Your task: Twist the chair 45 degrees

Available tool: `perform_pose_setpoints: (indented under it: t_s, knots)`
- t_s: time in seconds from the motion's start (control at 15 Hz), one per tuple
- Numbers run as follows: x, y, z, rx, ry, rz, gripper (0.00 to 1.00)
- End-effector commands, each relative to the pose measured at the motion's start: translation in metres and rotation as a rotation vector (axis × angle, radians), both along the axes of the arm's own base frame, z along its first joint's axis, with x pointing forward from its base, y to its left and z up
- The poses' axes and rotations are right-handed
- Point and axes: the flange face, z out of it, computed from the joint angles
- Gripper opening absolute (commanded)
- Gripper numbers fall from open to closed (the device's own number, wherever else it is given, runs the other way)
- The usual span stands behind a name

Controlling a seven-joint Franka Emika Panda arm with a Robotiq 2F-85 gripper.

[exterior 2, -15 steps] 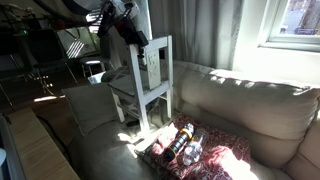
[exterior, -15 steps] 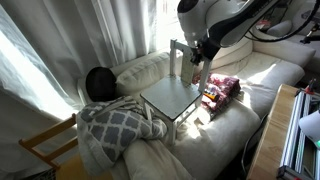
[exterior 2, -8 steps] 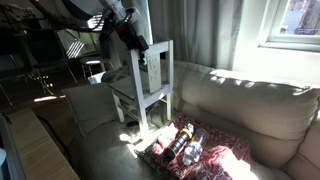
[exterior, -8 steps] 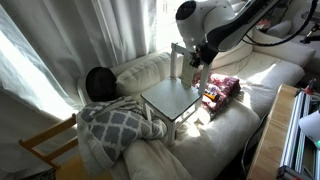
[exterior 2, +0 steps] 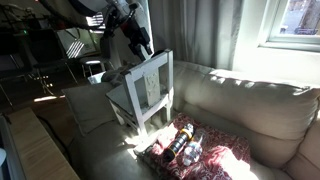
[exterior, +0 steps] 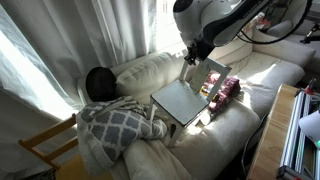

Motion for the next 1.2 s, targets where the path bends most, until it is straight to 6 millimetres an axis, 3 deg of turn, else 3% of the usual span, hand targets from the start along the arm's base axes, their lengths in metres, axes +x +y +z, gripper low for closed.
perform_pose_setpoints:
  t_s: [0.0,0.27,0.4,0.8,1.13]
  knots:
    - [0.007,0.008,0.001,0.04,-0.001,0.001,1.0]
    - [0.009,0.01,0.003,0.059,0.005,-0.002,1.0]
    - [0.008,0.01,0.02,0.08,0.017,0.025,1.0]
    - [-0.004,-0.025,0.107,0.196,0.081,0.24,1.0]
    - [-0.023,-0.048,0.168,0.357,0.126,0.393,1.0]
